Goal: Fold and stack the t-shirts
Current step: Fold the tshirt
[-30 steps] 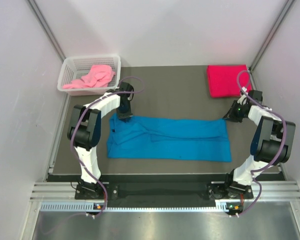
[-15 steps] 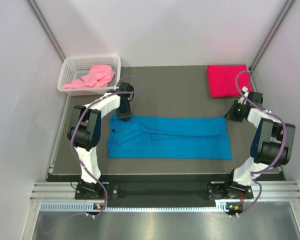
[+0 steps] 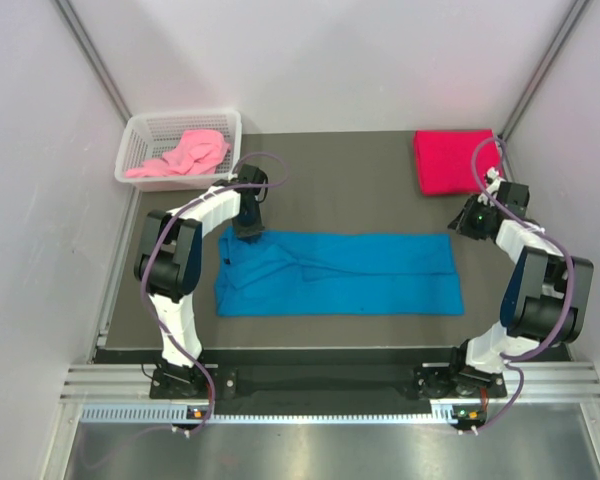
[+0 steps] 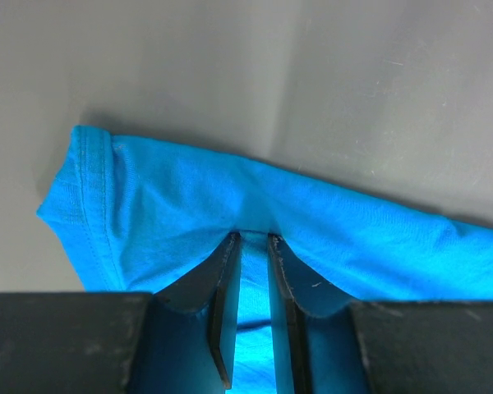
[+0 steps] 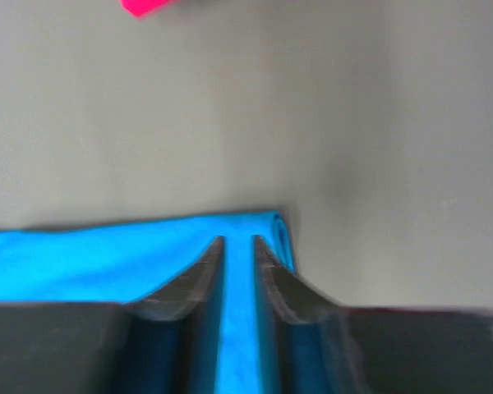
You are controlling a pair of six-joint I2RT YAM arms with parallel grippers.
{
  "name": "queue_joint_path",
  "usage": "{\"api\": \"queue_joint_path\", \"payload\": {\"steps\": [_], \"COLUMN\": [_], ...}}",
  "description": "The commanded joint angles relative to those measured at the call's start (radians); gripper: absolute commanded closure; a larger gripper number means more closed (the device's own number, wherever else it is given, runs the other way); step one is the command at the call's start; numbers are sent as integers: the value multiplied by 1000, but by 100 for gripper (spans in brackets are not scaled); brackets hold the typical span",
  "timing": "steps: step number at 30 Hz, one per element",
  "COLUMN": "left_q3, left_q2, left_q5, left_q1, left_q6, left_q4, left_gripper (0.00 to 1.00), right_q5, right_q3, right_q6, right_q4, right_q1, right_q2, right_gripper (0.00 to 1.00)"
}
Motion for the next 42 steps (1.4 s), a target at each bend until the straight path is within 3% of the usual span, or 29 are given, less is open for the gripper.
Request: {"api": "queue_joint_path", "payload": {"steps": [1, 4, 6, 9, 15, 19, 25, 28, 32, 42], "left_q3": [-32, -3, 18, 46, 74, 40, 6, -14, -28, 35], "left_q2": [19, 8, -11, -27, -44, -58, -65, -64, -58, -79], "left_q5": [-53, -44, -55, -62, -50, -46, -58, -64, -84, -75], "left_q1": [9, 2, -4, -12, -15, -15, -15, -15, -15, -15], "left_q6": [5, 14, 24, 35, 43, 44, 48, 44, 46, 51], "left_q4": [55, 30, 12, -15, -33, -17, -2, 7, 9, -26], "left_gripper": [75, 74, 73, 72, 71, 71, 71, 71, 71, 71], "right_q5": [18, 85, 150, 165, 136, 98, 130, 225, 325, 339], "right_q3": [34, 87, 128, 140, 82, -16, -131, -146, -153, -143], "right_q6": [-12, 14, 46, 98, 176, 193, 202, 213, 218, 212], "right_q4": [-49, -146, -250, -328, -388, -337, -260, -249, -243, -240], "right_q1": [3, 3, 3, 1, 35, 37, 35, 31, 32, 40], "right_q2": [2, -4, -18, -78, -182, -200, -102, -40, -78, -173], "right_gripper": [76, 68, 68, 71, 87, 93, 100, 100, 100, 97]}}
